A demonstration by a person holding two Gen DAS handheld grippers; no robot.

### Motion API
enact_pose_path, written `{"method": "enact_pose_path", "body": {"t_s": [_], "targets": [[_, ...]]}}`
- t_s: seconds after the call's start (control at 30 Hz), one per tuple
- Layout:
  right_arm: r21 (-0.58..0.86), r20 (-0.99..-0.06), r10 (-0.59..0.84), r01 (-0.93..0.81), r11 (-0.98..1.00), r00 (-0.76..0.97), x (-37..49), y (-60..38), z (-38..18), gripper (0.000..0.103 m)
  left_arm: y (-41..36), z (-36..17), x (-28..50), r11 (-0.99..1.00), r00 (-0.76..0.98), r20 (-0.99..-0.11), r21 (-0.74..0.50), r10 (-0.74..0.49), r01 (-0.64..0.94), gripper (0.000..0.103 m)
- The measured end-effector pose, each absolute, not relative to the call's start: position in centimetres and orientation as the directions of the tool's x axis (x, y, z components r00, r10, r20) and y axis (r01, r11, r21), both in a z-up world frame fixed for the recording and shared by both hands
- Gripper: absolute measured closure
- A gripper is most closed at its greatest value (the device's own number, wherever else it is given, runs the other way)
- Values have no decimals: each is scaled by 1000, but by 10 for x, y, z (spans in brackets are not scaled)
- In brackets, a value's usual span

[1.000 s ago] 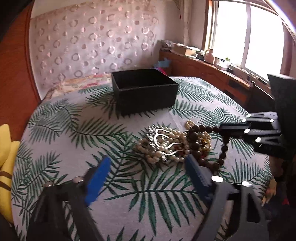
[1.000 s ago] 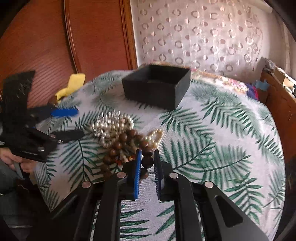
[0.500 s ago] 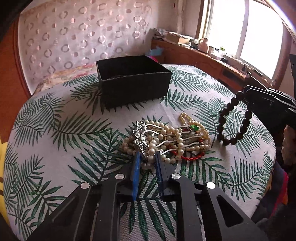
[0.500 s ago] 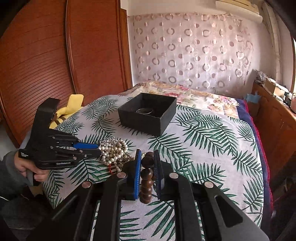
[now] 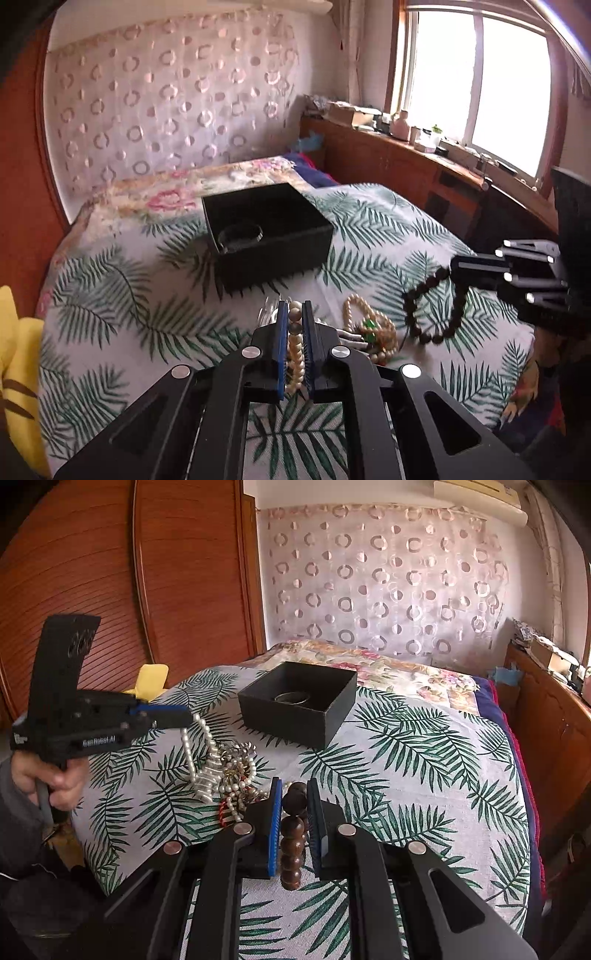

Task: Organize jewelry
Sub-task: 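Drop pearl necklace into box with left tool while right tool drops bead bracelet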

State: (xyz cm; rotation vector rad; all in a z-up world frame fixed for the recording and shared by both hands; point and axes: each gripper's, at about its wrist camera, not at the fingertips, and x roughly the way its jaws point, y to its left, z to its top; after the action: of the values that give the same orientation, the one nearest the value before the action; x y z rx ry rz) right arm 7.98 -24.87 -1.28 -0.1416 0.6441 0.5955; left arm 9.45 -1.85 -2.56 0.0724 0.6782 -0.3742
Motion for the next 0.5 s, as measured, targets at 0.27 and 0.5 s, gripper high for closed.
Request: {"method": "enact_pose_path", "body": {"t_s": [0.27,0.5], "targets": [[55,-603,477,-564,824,639,80,-246,-16,88,-11,-20,98,937,727,-616,-56,-304,345,97],[57,-598,483,-567,822,639,81,-245,-16,88,-7,11,86,935,768,-553,-63,-324,349,97]]}}
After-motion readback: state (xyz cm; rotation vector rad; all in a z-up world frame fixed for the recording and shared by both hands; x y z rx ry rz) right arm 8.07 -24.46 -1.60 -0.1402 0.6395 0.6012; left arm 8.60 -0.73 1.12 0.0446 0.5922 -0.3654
